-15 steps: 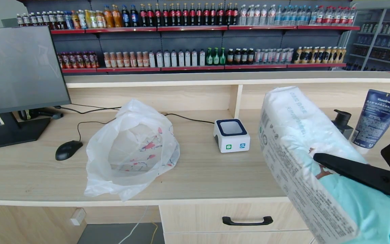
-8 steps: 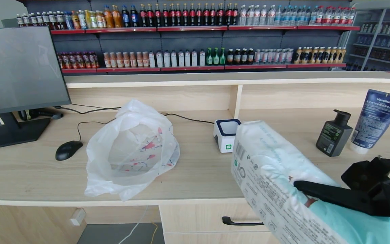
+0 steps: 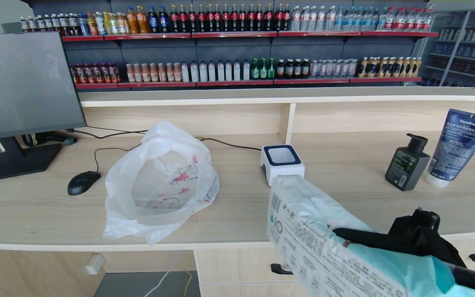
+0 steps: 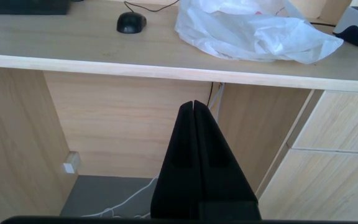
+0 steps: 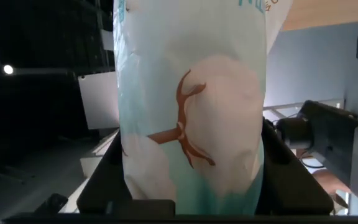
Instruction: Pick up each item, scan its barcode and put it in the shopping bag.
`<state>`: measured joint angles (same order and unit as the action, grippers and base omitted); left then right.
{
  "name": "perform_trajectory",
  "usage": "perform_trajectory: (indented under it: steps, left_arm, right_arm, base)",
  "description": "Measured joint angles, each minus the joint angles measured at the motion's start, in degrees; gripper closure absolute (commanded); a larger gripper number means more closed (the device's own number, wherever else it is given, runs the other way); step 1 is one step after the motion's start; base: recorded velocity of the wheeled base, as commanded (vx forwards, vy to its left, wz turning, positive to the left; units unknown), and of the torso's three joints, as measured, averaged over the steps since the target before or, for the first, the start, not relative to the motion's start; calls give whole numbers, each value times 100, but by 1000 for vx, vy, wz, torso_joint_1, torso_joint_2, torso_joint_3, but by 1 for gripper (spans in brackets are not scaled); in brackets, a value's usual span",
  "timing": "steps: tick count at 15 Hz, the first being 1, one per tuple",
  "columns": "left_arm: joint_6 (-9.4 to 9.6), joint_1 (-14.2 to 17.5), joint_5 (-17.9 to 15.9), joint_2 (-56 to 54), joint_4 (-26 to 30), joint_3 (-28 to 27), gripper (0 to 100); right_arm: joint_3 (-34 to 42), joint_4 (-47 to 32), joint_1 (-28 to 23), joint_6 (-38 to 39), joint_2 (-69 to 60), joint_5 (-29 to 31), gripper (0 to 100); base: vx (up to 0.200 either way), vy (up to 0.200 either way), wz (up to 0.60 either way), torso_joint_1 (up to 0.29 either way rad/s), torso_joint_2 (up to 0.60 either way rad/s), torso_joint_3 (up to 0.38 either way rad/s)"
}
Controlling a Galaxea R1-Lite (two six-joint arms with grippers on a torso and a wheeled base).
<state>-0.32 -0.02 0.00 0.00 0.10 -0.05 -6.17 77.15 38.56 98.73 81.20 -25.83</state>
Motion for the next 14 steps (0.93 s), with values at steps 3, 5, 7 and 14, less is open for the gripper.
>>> perform_trajectory:
  steps: [3, 5, 7, 14]
  left_arm:
    - [-1, -2, 0, 2, -5, 0, 100]
    - [-1, 0, 0, 0, 0, 0, 100]
    - [0, 2, 0, 2, -2, 0, 100]
    - [-1, -2, 0, 0, -2, 0, 100]
  right_arm:
    - [74, 350, 0, 679, -94, -503, 100]
    - [143, 551, 0, 1482, -397, -925, 100]
    - [144, 646, 0, 2172, -828, -1224, 100]
    - [-90, 720, -17, 2983, -1580, -1336, 100]
  base:
    - [0, 0, 0, 0, 0, 0]
    - [0, 0, 0, 0, 0, 0]
    - [0, 0, 0, 0, 0, 0]
    - [0, 0, 0, 0, 0, 0]
